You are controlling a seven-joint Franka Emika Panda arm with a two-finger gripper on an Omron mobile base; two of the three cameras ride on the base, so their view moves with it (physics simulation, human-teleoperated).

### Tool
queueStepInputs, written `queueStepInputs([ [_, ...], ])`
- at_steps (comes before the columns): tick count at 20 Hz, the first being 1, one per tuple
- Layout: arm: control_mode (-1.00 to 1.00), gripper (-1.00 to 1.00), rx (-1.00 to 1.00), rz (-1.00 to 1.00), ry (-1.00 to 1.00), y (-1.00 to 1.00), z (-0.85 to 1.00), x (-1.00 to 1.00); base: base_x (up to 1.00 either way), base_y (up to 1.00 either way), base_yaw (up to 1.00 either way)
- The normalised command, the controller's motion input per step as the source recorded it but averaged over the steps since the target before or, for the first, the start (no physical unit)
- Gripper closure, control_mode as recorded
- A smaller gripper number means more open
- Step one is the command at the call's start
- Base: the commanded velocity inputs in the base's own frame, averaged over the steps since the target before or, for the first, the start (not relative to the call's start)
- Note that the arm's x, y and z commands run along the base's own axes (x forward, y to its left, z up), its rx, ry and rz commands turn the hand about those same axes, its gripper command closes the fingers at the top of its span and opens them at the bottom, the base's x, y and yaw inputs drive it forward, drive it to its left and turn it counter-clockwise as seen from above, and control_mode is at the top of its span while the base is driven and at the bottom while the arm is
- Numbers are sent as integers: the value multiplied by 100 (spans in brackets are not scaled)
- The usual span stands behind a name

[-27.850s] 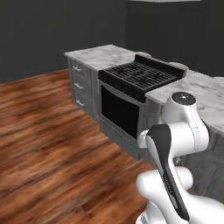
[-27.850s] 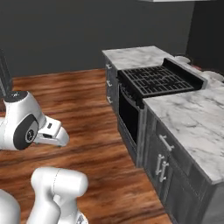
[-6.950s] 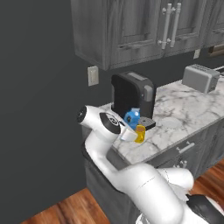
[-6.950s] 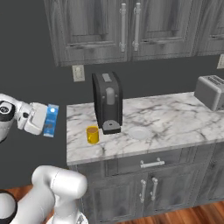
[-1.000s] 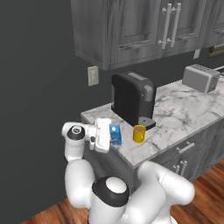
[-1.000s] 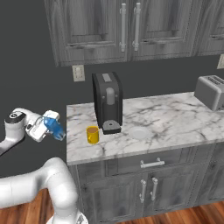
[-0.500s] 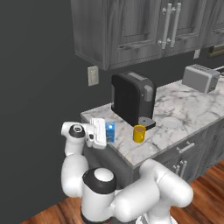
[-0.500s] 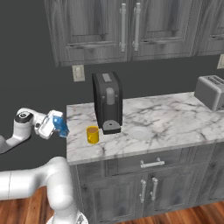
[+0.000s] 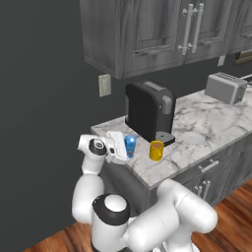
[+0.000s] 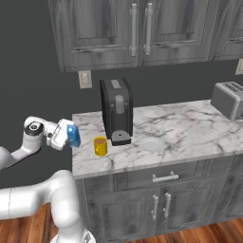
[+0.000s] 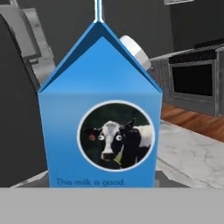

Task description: Take a sugar cube from the saucer and place it inside the coffee. Then, grab milk from the fridge and place it next to the coffee on the counter to sweeten the coffee.

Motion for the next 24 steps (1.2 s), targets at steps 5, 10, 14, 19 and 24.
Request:
queueStepInputs([
  [5, -100, 100, 0, 6, 7, -28, -25, 24, 0, 0, 0],
  [10, -100, 100, 0, 1, 3, -15, -28, 32, 0, 0, 0],
  [14, -100, 100, 0, 1, 0, 0, -43, 31, 0, 0, 0],
  [19, -100, 100, -1, 0, -4, 0, -36, 7, 0, 0, 0],
  [24, -100, 100, -8, 0, -20, -4, -8, 0, 0, 0, 0],
])
